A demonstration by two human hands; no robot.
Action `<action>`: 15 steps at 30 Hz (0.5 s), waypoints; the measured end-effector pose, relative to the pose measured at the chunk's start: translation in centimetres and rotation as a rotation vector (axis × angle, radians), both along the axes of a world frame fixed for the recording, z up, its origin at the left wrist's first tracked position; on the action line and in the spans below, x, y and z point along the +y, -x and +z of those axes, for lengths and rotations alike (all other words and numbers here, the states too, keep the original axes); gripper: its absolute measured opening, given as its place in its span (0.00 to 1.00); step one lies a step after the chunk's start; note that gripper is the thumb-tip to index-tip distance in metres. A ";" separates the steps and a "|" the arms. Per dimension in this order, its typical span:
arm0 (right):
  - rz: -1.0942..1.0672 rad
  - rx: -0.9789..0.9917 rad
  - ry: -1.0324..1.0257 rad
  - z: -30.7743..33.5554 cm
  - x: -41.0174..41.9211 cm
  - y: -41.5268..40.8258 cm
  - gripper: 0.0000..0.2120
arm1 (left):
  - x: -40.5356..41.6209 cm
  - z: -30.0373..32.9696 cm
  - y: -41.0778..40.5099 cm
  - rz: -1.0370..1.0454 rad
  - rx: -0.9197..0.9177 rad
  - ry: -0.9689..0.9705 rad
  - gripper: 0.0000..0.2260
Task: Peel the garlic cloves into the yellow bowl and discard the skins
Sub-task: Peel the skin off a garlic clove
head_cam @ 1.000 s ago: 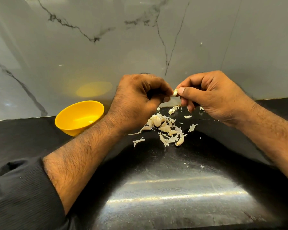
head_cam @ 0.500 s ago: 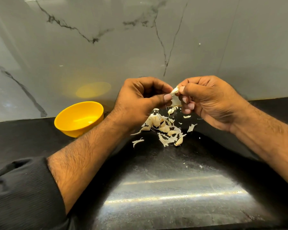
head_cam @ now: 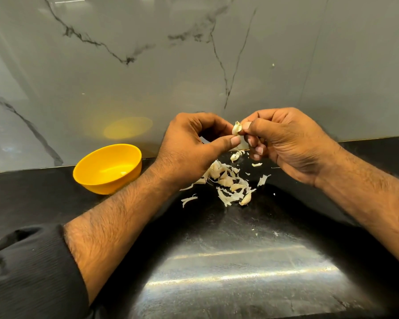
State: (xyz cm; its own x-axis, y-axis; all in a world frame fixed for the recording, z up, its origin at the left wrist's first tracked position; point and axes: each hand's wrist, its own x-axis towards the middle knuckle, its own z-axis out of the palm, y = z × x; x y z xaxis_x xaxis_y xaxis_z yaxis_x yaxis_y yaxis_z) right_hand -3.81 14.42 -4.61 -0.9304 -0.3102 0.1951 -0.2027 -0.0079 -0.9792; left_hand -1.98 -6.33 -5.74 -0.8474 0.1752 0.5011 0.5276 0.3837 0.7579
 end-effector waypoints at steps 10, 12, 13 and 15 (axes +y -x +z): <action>0.018 0.081 -0.058 0.1 0.1 -0.1 0.07 | 0.3 -0.2 0.2 -0.075 -0.178 -0.185 0.06; 0.009 0.108 -0.094 0.1 0.0 -0.1 0.07 | 0.5 -0.1 0.1 -0.098 -0.226 -0.236 0.05; -0.001 0.119 -0.110 0.1 0.1 -0.1 0.07 | 0.5 0.0 0.0 -0.110 -0.256 -0.268 0.05; -0.026 0.150 -0.161 0.1 0.1 -0.2 0.06 | 0.5 0.2 -0.1 -0.142 -0.315 -0.342 0.06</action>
State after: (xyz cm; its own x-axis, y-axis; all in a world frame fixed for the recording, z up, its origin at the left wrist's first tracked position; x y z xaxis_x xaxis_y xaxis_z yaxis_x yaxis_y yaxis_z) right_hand -3.65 14.57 -4.49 -0.9028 -0.3246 0.2821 -0.3446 0.1537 -0.9261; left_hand -1.89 -5.83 -5.53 -0.9469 0.1697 0.2729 0.2811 0.0254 0.9594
